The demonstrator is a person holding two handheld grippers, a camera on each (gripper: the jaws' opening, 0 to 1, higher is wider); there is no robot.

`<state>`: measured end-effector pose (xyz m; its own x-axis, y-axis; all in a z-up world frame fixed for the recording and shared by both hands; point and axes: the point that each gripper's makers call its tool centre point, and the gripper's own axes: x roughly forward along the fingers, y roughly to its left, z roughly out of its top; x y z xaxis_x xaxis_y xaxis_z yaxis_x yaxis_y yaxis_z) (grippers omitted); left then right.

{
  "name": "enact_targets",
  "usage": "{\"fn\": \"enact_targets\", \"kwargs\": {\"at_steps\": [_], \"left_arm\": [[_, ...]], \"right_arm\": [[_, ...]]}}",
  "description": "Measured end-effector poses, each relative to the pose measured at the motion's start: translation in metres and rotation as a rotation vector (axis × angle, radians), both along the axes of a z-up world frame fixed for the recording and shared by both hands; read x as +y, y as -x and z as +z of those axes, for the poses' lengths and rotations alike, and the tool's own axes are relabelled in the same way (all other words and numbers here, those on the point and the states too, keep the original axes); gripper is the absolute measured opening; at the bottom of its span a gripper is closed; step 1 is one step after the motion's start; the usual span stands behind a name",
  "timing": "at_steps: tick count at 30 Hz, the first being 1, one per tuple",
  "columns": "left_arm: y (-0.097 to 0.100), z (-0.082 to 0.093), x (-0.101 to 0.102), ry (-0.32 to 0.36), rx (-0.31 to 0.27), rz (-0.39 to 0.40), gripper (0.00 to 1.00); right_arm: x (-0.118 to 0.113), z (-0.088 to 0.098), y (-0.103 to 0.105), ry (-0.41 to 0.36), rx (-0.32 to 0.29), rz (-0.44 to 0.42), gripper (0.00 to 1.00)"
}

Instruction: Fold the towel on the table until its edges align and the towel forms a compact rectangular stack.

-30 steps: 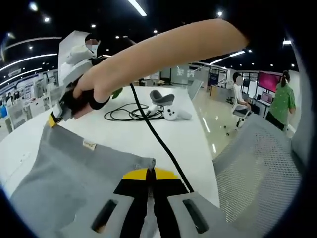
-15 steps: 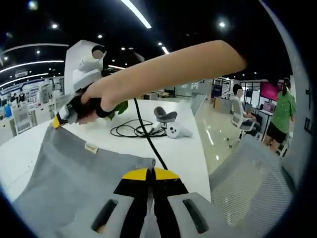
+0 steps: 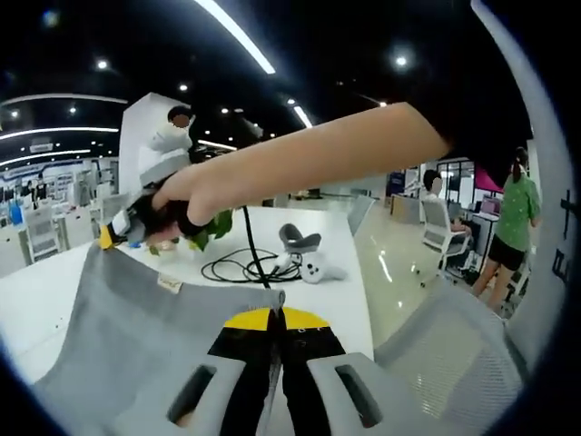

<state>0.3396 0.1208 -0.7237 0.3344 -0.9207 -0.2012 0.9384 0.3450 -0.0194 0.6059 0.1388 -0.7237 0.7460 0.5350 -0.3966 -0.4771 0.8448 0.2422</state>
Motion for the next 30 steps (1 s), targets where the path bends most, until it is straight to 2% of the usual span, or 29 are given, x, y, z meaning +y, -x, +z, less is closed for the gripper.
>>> {"fn": "enact_targets", "kwargs": {"at_steps": [13, 20, 30], "left_arm": [[0.001, 0.030, 0.028, 0.070, 0.002, 0.054, 0.02], [-0.002, 0.050, 0.058, 0.120, -0.006, 0.129, 0.02], [0.001, 0.066, 0.103, 0.142, -0.029, 0.206, 0.02]], "right_arm": [[0.021, 0.025, 0.004, -0.031, -0.017, 0.004, 0.00], [0.044, 0.036, 0.006, -0.038, -0.009, 0.020, 0.00], [0.085, 0.049, 0.010, -0.054, -0.012, 0.058, 0.00]]}}
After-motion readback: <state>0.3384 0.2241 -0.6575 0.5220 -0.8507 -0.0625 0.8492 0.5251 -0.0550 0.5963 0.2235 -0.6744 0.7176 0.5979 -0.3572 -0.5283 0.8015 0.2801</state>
